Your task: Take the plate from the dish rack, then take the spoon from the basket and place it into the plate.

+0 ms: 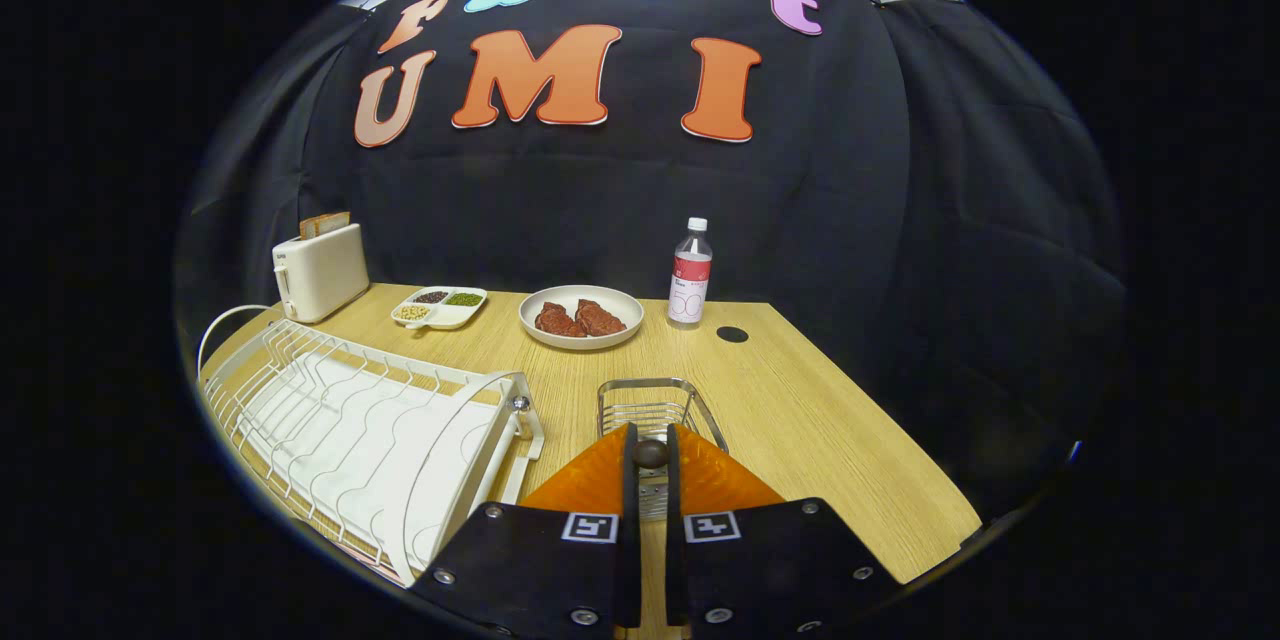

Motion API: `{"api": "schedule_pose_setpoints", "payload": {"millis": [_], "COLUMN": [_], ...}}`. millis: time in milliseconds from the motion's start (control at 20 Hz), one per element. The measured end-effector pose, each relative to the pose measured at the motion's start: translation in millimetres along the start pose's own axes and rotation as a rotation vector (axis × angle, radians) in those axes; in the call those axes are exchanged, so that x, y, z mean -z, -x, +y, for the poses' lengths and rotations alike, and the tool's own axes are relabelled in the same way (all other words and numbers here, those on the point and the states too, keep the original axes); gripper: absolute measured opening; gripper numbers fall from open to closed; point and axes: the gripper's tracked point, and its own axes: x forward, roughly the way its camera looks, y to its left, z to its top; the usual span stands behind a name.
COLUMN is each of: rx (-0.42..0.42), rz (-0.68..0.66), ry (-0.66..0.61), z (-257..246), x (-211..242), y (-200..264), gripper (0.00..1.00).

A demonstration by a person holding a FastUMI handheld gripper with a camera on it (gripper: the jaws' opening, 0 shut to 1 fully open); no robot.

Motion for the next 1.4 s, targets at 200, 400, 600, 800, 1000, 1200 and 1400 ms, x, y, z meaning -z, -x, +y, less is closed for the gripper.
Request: {"api": "schedule_pose_setpoints", "payload": {"millis": [200, 400, 600, 800, 1000, 1200, 1400], "rx": [-0.008, -0.006, -0.009, -0.027, -0.055, -0.100, -0.156], "rz": [0.009, -0.014, -0.066, -0.095, -0.144, -0.157, -0.179], "ry": [-0.001, 0.006, 0.023, 0.025, 0.035, 0.064, 0.047], "z": [-3, -8, -11, -10, -4, 10, 22], "x": [-11, -29, -54, -76, -96, -97, -106], "y": [-3, 5, 19, 35, 60, 87, 120], "gripper": [0.09, 0.10, 0.10, 0.08, 0.08, 0.08, 0.08]}}
